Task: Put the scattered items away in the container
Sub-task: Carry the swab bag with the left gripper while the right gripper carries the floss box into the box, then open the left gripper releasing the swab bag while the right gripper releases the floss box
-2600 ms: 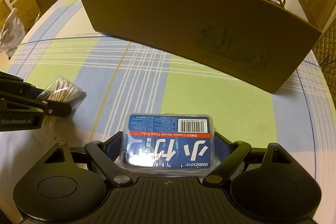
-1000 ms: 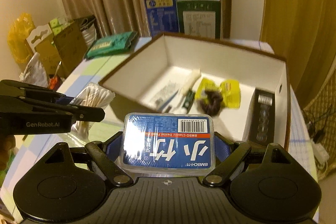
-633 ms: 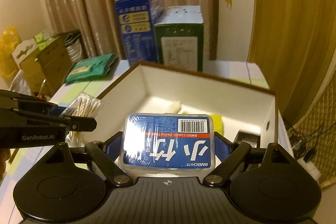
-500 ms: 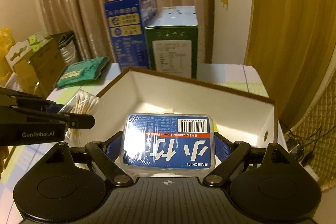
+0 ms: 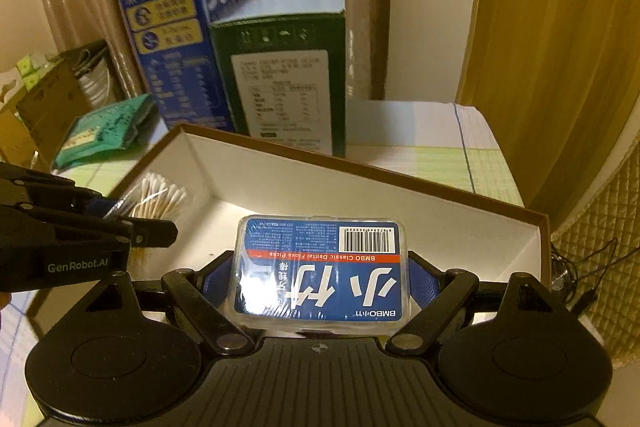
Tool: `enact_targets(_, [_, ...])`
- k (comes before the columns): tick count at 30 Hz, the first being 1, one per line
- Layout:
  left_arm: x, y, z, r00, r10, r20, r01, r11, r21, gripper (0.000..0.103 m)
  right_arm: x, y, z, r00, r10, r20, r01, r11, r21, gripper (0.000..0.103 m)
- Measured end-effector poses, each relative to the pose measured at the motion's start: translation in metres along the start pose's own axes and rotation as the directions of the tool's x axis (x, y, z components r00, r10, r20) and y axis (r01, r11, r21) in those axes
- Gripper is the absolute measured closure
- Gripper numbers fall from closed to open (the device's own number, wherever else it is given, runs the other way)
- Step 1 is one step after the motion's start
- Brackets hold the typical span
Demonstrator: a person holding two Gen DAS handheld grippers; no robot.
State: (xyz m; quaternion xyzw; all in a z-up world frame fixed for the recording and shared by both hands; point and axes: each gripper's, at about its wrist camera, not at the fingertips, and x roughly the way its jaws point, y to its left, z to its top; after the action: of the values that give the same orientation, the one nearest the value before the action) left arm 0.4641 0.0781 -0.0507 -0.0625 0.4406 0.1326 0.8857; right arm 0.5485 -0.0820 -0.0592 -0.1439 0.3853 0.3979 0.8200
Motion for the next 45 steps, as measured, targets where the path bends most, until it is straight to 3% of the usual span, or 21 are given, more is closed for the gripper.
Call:
enact_targets(24, [0.076, -0.013, 0.016, 0.995, 0.06, -0.085, -0.049, 0.99, 0.129, 0.08, 0.04, -0.024, 0.005, 0.997, 0.003, -0.071, -0.002, 1.0, 0.009, 0.019])
enact_targets(27, [0.079, -0.013, 0.016, 0.994, 0.067, -0.085, -0.055, 0.99, 0.131, 0.078, 0.043, -0.026, 0.004, 0.997, 0.005, -0.072, -0.004, 1.0, 0.016, 0.019])
enact_targets(29, [0.08, -0.013, 0.017, 0.994, 0.064, -0.086, -0.052, 0.989, 0.135, 0.067, 0.045, -0.027, 0.003, 0.997, 0.007, -0.072, -0.006, 1.0, 0.017, 0.019])
enact_targets(31, [0.079, -0.013, 0.018, 0.995, 0.067, -0.076, -0.056, 0.989, 0.136, 0.062, 0.047, -0.028, 0.003, 0.997, 0.008, -0.072, -0.007, 1.0, 0.02, 0.019])
enact_targets(39, [0.074, -0.012, 0.022, 0.996, 0.07, -0.057, -0.061, 0.988, 0.144, 0.062, 0.055, -0.031, 0.005, 0.997, 0.019, -0.071, -0.014, 0.998, 0.058, 0.019])
enact_targets(45, [0.069, -0.011, 0.025, 0.995, 0.088, -0.048, -0.08, 0.987, 0.141, 0.062, 0.056, -0.03, 0.007, 0.999, 0.03, -0.013, -0.029, 0.996, 0.081, 0.019])
